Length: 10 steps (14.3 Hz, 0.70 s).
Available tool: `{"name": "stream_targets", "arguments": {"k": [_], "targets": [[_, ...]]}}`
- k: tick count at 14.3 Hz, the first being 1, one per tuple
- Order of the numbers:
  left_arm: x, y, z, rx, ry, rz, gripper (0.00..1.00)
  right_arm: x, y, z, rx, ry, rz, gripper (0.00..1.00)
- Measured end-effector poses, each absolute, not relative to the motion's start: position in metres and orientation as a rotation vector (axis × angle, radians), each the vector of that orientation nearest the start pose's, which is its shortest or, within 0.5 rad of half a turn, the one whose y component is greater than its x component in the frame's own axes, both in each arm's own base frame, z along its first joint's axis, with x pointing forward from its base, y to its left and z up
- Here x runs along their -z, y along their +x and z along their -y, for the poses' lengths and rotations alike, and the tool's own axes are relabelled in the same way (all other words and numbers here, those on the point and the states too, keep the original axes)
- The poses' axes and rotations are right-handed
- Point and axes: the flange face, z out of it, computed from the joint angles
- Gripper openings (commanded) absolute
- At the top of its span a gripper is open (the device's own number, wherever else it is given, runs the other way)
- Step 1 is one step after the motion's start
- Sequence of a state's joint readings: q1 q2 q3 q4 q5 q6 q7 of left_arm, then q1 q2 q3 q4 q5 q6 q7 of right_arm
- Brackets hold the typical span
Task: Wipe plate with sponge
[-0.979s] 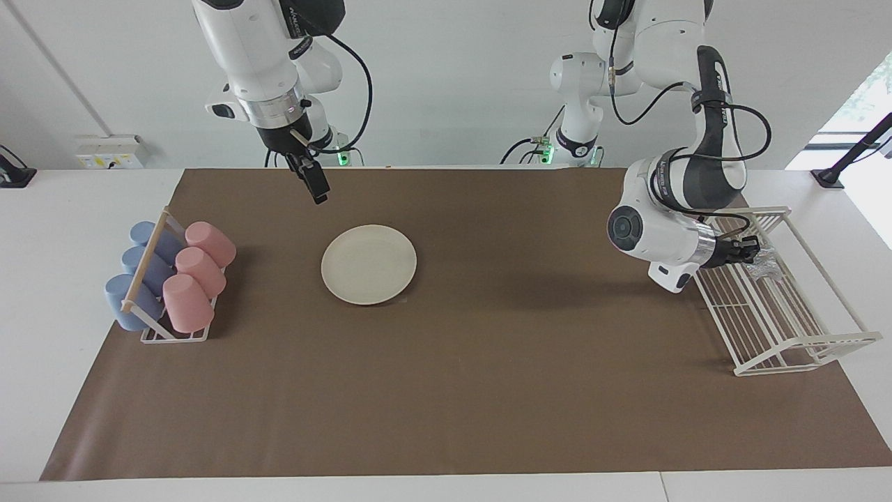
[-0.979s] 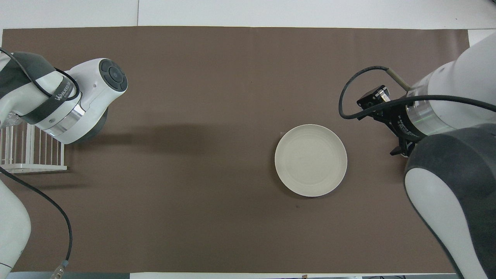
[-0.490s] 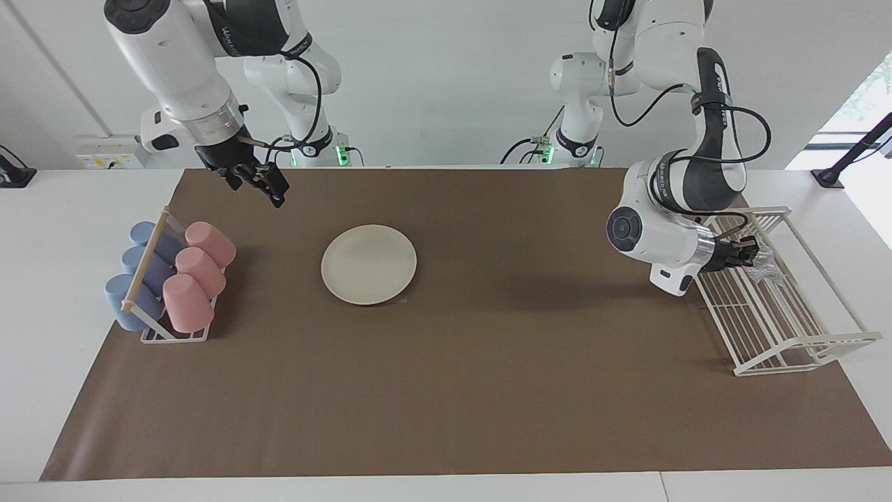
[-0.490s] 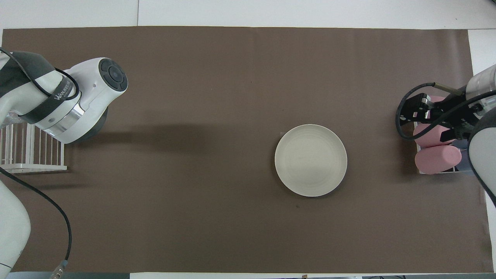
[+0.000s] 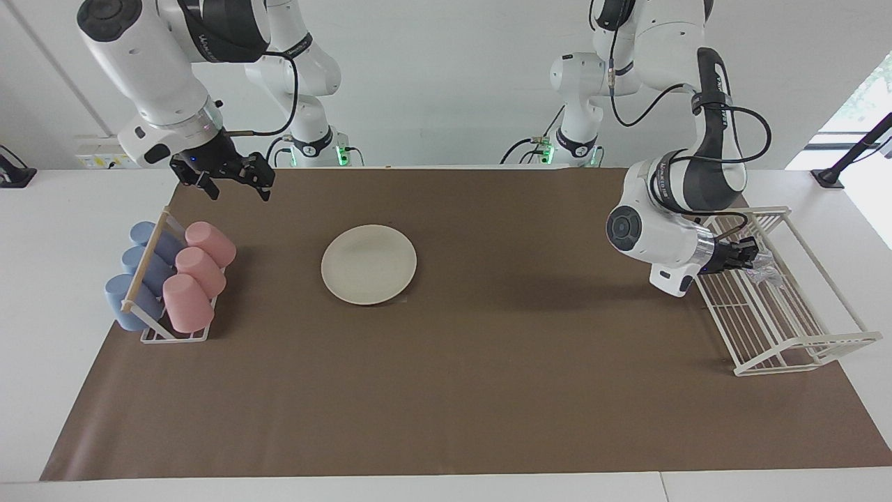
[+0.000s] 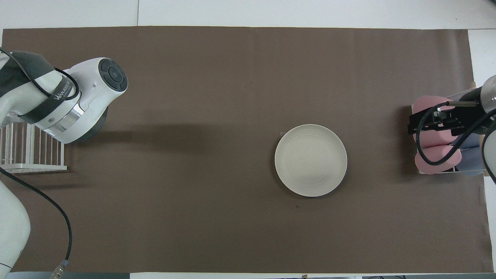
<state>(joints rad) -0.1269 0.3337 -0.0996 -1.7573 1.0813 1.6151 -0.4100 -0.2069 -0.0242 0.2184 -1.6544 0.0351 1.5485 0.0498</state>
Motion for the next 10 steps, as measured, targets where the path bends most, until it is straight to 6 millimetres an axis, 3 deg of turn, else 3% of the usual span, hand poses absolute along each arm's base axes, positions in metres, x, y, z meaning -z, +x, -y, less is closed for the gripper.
{"name": "stream_targets", "arguments": {"k": [1,4,10], "targets": [[-0.395,0.618,0.042,-0.097,-2.043,-0.157,1.00,-0.602,0.542,-0.007,-0.112,-3.112,-0.043,1.00],[-0.395,0.618,0.041,-0.097,-2.043,-0.154,1.00,-0.605,0.540,0.010,-0.099,-3.110,0.026,1.00],[-0.399,0.617,0.034,-0.107,-2.099,-0.104,1.00,-0.605,0.541,0.012,-0.094,-3.110,0.048,1.00]]}}
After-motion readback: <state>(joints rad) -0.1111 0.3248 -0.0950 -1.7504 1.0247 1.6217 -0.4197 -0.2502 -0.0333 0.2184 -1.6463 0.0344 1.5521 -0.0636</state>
